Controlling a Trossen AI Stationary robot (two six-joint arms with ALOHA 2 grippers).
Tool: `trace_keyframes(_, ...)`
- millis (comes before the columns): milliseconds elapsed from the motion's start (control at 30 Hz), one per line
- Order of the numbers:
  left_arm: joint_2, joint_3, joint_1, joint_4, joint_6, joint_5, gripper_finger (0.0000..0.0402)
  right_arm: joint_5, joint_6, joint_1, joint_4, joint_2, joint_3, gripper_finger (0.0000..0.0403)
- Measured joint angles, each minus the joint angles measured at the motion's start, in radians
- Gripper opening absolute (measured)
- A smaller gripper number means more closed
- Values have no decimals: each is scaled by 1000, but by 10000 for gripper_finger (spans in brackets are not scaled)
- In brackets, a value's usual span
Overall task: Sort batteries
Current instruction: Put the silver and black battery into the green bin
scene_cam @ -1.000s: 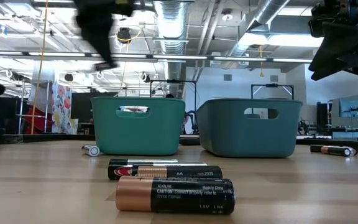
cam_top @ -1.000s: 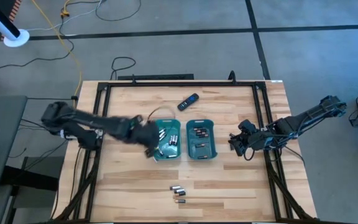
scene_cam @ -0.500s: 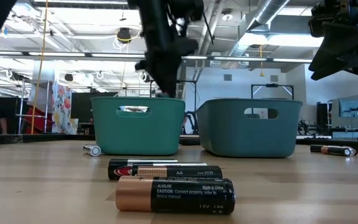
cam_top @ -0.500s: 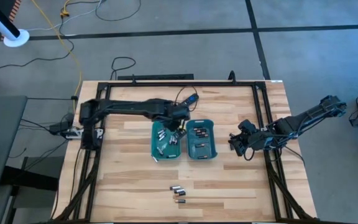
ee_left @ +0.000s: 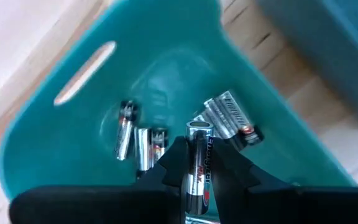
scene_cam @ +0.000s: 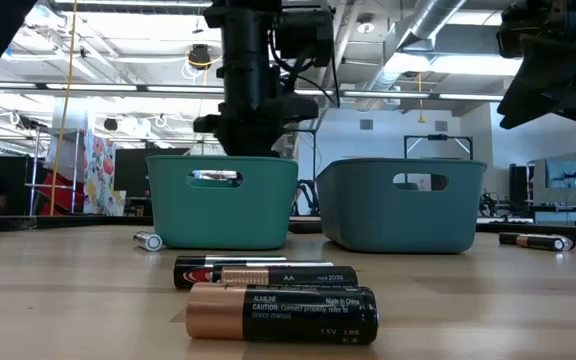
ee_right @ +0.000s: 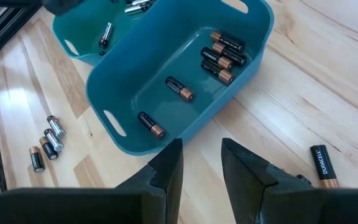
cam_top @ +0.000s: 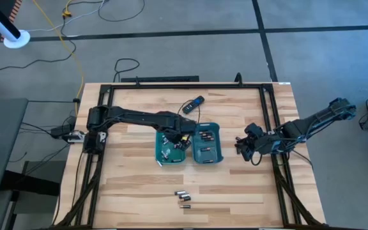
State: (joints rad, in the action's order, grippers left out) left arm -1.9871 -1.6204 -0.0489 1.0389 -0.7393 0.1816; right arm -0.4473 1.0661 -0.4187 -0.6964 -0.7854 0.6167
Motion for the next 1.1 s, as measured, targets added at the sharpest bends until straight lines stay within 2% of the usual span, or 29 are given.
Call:
trace_keyframes(300,-11,119,32,-161,-87,-2,41,0,-18,0,-5,0,0,127)
trace_keyframes(467,-11,140,30,-155,-83,4,43,0,-26,0,-6,0,0,127)
trace_keyframes(767,-10,140,30,-162,-6,19,86,0,-27,0,-6,0,0,127)
trace_keyframes(1100,-3,136,30,-157,-18,18,92,0,-20,0,-6,0,0,127)
